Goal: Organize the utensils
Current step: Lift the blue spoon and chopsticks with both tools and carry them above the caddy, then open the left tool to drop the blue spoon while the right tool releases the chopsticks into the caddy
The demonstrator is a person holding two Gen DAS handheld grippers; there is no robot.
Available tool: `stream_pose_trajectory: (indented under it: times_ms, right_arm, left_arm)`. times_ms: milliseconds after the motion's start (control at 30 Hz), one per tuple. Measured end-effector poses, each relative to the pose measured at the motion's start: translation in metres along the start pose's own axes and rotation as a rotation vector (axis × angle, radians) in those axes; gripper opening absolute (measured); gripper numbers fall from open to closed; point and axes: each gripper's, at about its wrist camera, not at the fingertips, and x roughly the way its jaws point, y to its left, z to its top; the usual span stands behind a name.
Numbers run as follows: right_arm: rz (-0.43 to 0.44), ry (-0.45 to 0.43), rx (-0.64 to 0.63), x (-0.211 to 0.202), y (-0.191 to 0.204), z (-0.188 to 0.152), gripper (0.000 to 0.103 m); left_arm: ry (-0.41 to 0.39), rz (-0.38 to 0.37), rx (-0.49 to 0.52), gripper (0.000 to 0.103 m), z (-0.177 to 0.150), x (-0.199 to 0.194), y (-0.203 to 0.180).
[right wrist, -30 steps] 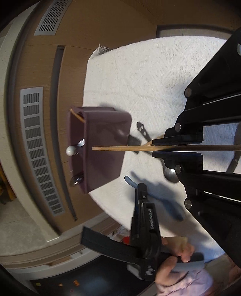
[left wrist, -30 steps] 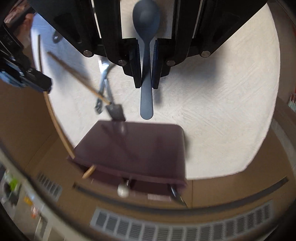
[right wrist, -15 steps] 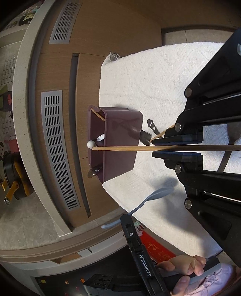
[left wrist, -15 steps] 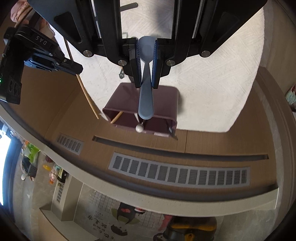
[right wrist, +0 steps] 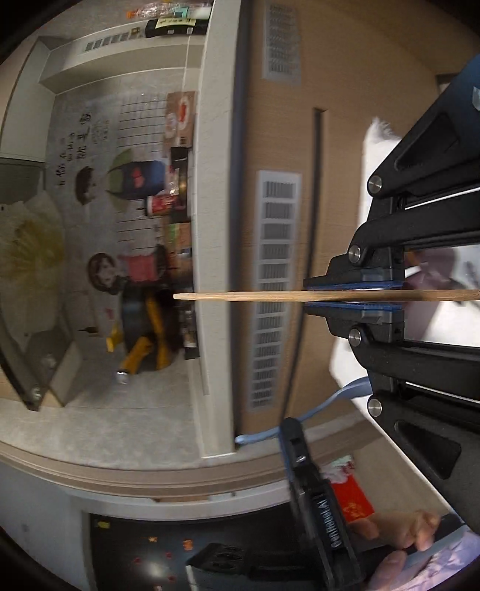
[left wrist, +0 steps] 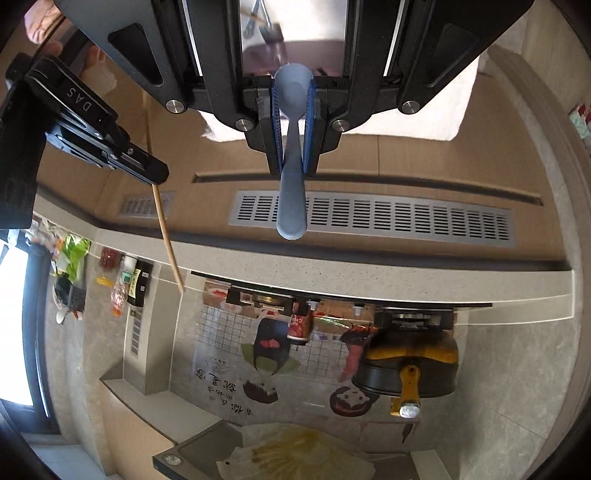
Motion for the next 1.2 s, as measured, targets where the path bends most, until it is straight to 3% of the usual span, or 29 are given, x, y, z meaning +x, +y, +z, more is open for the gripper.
stream_pose_trajectory:
  times_ms: [167,433,733,867,900,1033,1200]
  right_arm:
    - [-0.016,0.018,0.006,0.039,-0.012,-0.003,0.005]
    - [-0.055,0.101,0.014,0.096,-0.028,-0.031,0.005]
    - [-0.062,0.163,0.004,0.127,-0.039,-0.063,0.005]
    - [-0.045,0.260,-0.015,0.136,-0.041,-0.080,0.008]
    - [-0.043,0.287,-0.024,0.137,-0.041,-0.085,0.012]
    - [-0.050,0.320,-0.026,0.124,-0.042,-0.096,0.045]
    - [-0.088,0.309,-0.037,0.089,-0.043,-0.100,0.060]
  left_arm:
    - [0.033,0.001,-0.027,0.011,0.005,0.039,0.016]
    - [0.097,-0.007,-0.060,0.011,-0.017,0.090,0.036]
    - [0.180,0.006,-0.063,0.011,-0.046,0.119,0.043]
    - [0.227,-0.002,-0.077,0.012,-0.059,0.126,0.045]
    - [0.239,-0.005,-0.080,0.013,-0.062,0.127,0.045]
    - [0.274,-0.002,-0.080,0.013,-0.072,0.124,0.044]
    - [0.280,0.020,-0.068,0.018,-0.082,0.103,0.041]
